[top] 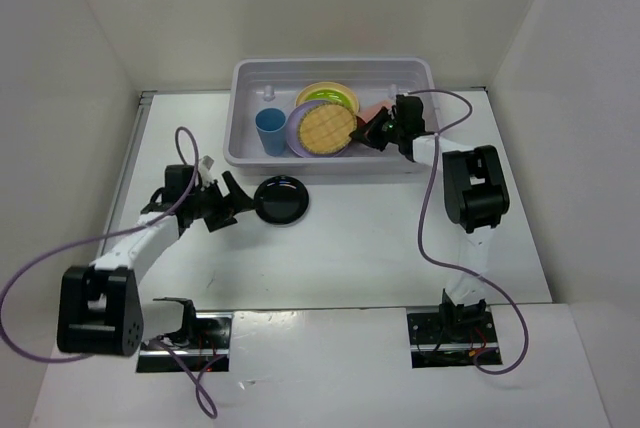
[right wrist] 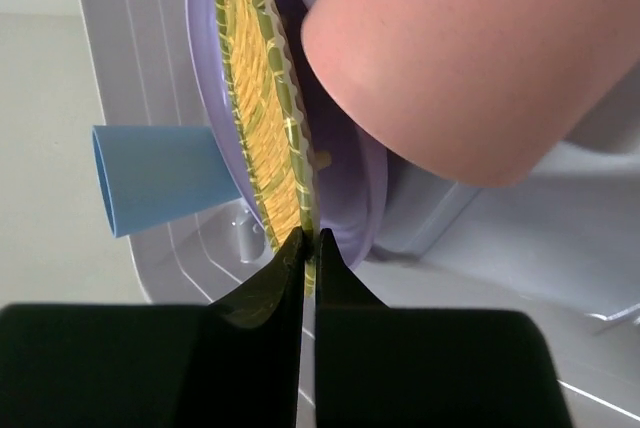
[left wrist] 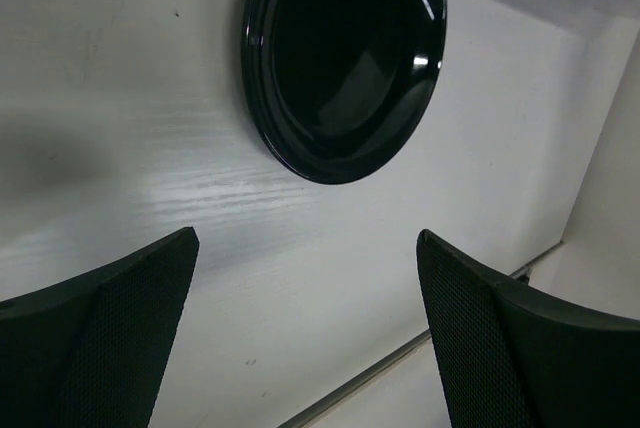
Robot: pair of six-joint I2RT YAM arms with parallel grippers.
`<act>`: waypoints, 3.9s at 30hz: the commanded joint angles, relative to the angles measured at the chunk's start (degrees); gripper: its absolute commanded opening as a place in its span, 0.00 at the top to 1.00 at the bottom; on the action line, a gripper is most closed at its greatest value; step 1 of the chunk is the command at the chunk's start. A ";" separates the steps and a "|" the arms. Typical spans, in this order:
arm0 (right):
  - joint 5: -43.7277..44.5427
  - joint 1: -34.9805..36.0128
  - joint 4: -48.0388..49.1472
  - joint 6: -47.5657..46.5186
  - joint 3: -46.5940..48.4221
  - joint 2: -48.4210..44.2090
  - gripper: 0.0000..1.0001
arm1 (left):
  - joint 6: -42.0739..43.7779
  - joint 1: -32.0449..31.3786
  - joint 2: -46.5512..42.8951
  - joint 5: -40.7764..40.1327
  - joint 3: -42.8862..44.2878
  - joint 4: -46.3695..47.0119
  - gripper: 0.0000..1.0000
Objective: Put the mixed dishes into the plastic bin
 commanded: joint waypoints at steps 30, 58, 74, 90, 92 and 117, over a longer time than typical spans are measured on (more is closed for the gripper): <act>9.98 2.53 -10.83 -6.92 10.36 -14.56 0.20 | -6.46 -7.47 29.33 -0.44 3.36 24.50 0.44; 8.84 3.05 -11.88 -6.48 8.00 -22.21 0.19 | -2.68 -7.47 24.59 -2.20 0.64 19.58 1.00; 8.31 3.58 -12.50 -7.63 3.78 -27.13 0.19 | -0.13 -7.47 6.23 -4.66 1.07 4.48 1.00; 7.69 3.58 -11.97 -7.10 1.49 -29.42 0.18 | -0.04 -9.22 -1.96 0.53 16.71 -4.34 1.00; 7.69 3.58 -11.97 -7.10 0.27 -30.12 0.18 | -1.18 -9.22 0.75 0.53 18.99 -2.05 1.00; 9.55 0.86 -11.97 -4.99 -14.50 -50.78 0.18 | -6.90 -15.46 46.71 -11.15 61.53 5.44 1.00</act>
